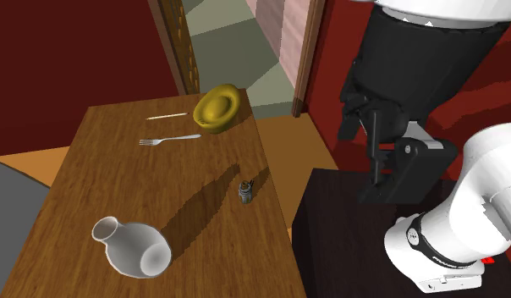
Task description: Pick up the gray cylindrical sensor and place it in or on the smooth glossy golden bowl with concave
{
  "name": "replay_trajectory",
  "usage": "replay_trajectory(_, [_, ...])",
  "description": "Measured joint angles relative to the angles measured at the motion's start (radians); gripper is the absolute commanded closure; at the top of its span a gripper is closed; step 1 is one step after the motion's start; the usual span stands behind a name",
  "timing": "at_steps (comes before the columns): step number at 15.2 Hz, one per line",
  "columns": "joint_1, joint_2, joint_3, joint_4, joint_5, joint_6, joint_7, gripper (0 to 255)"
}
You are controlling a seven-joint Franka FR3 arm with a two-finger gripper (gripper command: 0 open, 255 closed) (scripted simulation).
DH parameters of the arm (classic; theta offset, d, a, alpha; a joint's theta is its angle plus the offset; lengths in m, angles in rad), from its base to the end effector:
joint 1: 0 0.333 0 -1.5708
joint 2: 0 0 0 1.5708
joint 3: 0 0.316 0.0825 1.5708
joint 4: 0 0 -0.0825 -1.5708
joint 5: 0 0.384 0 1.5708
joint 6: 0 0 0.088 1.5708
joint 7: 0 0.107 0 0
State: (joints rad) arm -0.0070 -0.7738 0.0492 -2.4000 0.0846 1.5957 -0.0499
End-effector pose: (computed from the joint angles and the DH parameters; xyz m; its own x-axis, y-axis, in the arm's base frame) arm 0.3104 0.0257 0.5679 0.9968 0.0748 -0.0286 0.0733 -0.9960 -0.0516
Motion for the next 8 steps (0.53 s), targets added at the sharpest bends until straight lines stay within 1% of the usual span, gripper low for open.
replay_trajectory(1, [0.0, 0.0, 0.0, 0.0, 0.0, 0.0, 0.0, 0])
replay_trajectory(3, [-0.01, 0.017, -0.001, -0.019, -0.005, 0.038, 0.007, 0])
replay_trajectory(8, [-0.043, 0.095, 0.007, -0.119, -0.019, 0.227, 0.044, 0])
